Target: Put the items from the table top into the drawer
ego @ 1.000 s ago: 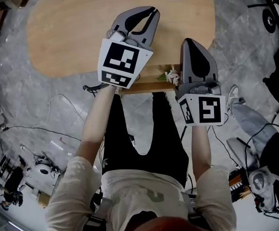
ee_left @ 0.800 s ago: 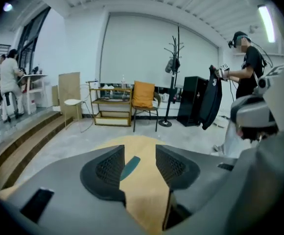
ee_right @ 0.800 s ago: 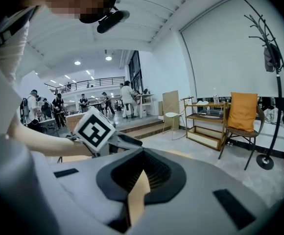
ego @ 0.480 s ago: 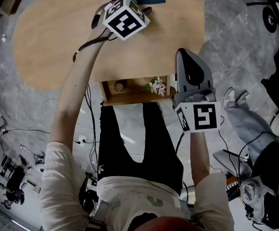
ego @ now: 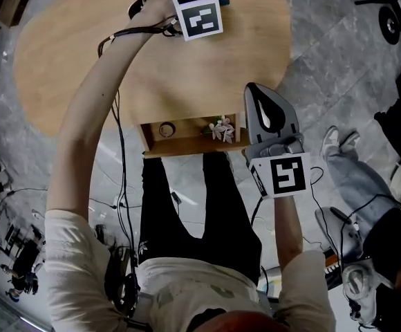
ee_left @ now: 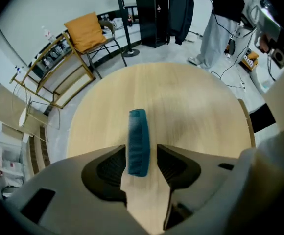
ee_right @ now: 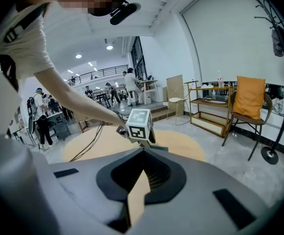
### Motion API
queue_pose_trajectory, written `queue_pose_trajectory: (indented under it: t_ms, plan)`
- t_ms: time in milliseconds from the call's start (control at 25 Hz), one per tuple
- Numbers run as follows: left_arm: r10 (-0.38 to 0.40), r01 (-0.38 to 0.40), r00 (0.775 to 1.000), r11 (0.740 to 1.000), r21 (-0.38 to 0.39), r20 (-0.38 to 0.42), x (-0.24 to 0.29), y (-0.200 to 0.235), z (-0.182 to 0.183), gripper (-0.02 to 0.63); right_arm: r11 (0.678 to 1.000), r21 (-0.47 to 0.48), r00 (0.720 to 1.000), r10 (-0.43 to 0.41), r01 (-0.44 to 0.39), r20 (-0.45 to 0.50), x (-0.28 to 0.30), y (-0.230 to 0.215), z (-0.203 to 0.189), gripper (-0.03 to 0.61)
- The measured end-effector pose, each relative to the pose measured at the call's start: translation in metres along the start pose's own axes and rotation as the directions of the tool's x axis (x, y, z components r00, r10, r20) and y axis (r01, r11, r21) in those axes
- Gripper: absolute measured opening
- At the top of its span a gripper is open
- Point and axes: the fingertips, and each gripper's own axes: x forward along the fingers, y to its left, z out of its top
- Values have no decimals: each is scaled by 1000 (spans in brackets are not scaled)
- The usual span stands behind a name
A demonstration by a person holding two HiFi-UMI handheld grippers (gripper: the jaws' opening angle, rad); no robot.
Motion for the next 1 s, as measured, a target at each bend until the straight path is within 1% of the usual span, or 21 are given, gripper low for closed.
queue_pose_trajectory:
  t_ms: [120, 200, 320, 520, 640, 720, 760, 800, 920, 1000]
  plan:
    - [-38, 39, 999, 999, 32, -36, 9, 2, 5, 209, 1000, 2, 1000, 18, -18, -24, -1, 3, -9, 5]
    - [-65, 67, 996, 997, 38, -54, 13, 4, 4, 209, 1000, 3, 999, 27, -27, -32, -2, 3, -12, 5]
    - [-109, 109, 991, 994, -1, -75, 14, 5, -1, 227, 999, 4, 999, 33, -33, -7, -2, 1, -10, 5]
    - [-181, 177, 980, 983, -49, -82, 16, 0, -4, 227, 999, 20, 999, 37, -37, -9, -3, 2, -14, 5]
    - [-192, 187, 977, 980, -63, -92, 15, 2, -6, 229, 999, 26, 999, 42, -41, -26, -2, 3, -16, 5]
    - [-195, 190, 975, 980, -56, -102, 14, 1, -7, 227, 999, 28, 999, 45, -44, -27, 1, 5, -15, 5]
    - [-197, 193, 975, 980, -44, -107, 13, 1, -7, 204, 999, 29, 999, 47, -46, -21, 2, 6, -14, 5]
    - [-199, 196, 974, 980, -30, -111, 13, 0, -7, 160, 998, 29, 999, 48, -48, -13, 3, 8, -12, 5]
    - [-206, 205, 971, 979, -16, -119, 13, -1, -6, 156, 998, 27, 999, 51, -52, 17, 5, 10, -8, 5]
    - [-204, 203, 972, 979, -17, -118, 13, -1, -6, 155, 998, 22, 999, 52, -52, 15, 6, 9, -8, 5]
